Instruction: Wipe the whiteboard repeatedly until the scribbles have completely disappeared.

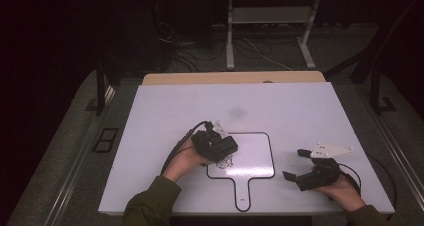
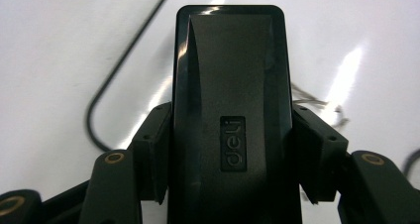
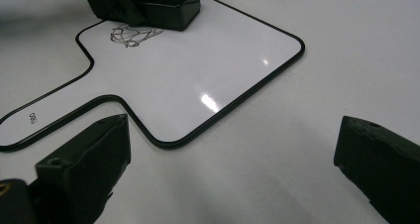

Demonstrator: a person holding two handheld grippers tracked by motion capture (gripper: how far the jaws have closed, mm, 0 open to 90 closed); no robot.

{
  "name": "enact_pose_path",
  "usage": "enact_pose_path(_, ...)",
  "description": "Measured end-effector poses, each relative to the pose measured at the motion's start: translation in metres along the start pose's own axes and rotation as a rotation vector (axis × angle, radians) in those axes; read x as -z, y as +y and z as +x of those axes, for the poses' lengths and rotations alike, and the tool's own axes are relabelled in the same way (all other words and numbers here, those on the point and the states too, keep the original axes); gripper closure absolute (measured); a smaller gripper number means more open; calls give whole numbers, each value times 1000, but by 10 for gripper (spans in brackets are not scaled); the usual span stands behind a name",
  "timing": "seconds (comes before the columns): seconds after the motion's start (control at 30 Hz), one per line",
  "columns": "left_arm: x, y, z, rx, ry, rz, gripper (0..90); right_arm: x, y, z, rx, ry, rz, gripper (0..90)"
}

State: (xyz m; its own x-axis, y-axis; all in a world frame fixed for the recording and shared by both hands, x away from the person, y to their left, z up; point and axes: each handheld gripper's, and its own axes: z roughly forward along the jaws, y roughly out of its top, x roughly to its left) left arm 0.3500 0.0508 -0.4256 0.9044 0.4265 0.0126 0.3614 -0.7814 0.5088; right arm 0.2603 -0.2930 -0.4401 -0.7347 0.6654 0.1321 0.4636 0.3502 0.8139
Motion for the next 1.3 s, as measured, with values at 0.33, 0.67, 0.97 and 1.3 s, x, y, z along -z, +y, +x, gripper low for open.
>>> enact_pose_path(0.33,2,-2,-24,-56,-33,-2,397,0,0,0,1,0,-2,0)
enact_pose_path(0.67,-1,2,-12,-35,-7,-7,397,-1,0,0,1,-2,-1,0)
enact_pose_path(0.97,-3,3,10,33,34,-10,397,0,0,-1,1,-4,-1,0)
enact_pose_path(1.3,-3,5,-1,31,17,-2,397,0,0,-1,-1,-5,-2,0)
